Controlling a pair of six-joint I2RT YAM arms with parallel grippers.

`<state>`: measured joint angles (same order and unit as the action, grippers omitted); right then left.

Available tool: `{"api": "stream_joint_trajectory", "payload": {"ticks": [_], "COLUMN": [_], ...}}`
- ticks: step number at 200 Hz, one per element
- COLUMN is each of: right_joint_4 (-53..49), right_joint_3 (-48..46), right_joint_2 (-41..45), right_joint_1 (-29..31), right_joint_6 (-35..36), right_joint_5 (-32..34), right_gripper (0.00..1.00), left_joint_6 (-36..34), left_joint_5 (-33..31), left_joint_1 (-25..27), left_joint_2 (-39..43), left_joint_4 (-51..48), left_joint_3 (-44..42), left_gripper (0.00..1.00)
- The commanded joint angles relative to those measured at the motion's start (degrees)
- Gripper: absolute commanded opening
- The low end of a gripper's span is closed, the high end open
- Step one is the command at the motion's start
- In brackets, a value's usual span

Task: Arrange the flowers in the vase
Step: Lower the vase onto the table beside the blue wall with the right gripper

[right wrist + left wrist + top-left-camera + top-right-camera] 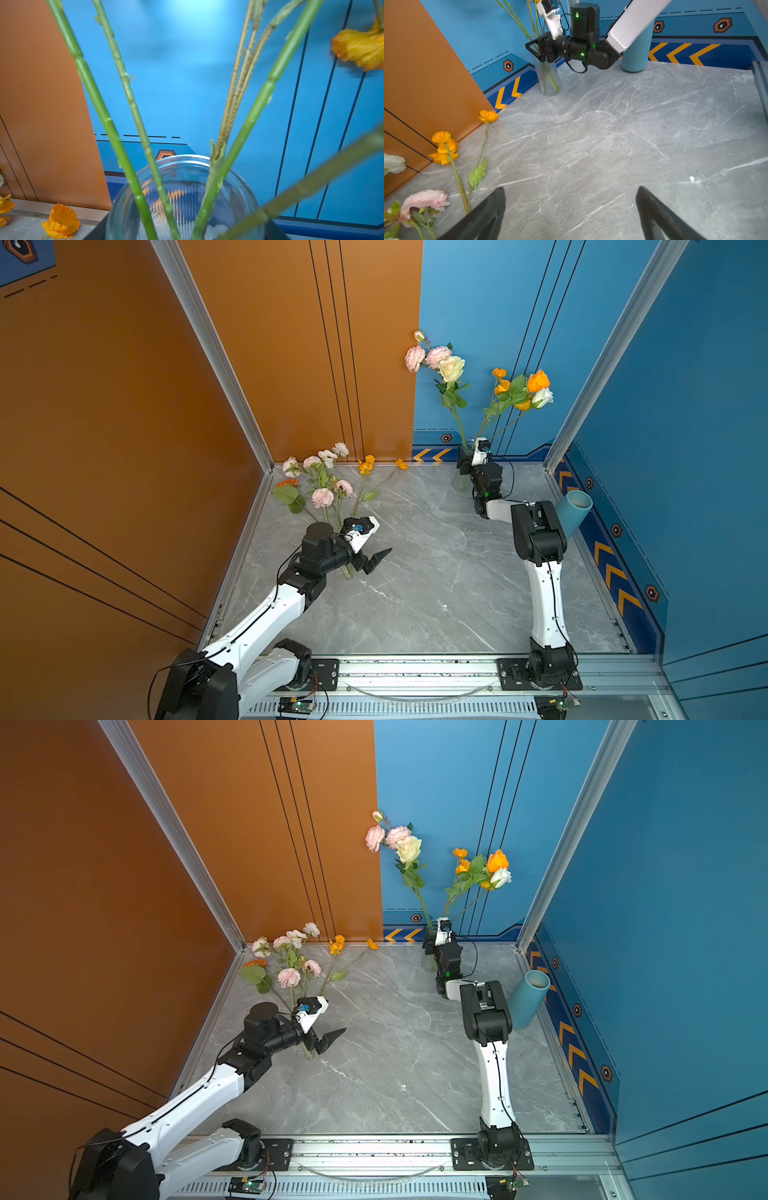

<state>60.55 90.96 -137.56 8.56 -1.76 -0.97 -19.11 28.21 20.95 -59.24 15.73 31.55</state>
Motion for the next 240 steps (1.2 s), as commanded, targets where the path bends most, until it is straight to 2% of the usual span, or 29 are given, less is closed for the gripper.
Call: {"api": "stream_joint_trajectory", "payload": {"ticks": [1,42,76,175,217,240], "right_joint_4": [7.7,7.4,7.4,7.4,7.1,6.8], "right_joint_3": [-0.2,-1.0,-1.5,-2.3,-3.2,-6.6], "right_joint_2": [0.9,0.7,1.0,1.2,1.9,3.7], "right_joint_1": [-0.2,0.0,0.0,0.4,0.8,1.3], "right_joint_6": [-1.1,-1.3,-1.4,-1.0,-0.3,0.2], "right_joint_5": [1.8,2.0,2.9,4.3,4.7,4.6], "right_gripper": [0.42,0.47,0.65,0.92,1.00,1.00], "left_joint_6": [-0.8,-0.5,-0.2,0.5,0.7,2.6], "left_joint_5": [1.9,2.3,2.6,3.1,3.2,2.5], "left_joint_1": [-0.3,-0.3,-0.3,-0.3,-0.3,-0.4], "left_joint_2": [0.8,0.6,0.4,0.1,0.4,0.4], "left_joint_4": [2.9,2.9,2.9,2.9,2.9,2.9], "left_joint_3": [0.1,0.3,0.4,0.7,0.9,1.3], "left_gripper": [0.98,0.98,0.98,0.98,0.98,0.98]}}
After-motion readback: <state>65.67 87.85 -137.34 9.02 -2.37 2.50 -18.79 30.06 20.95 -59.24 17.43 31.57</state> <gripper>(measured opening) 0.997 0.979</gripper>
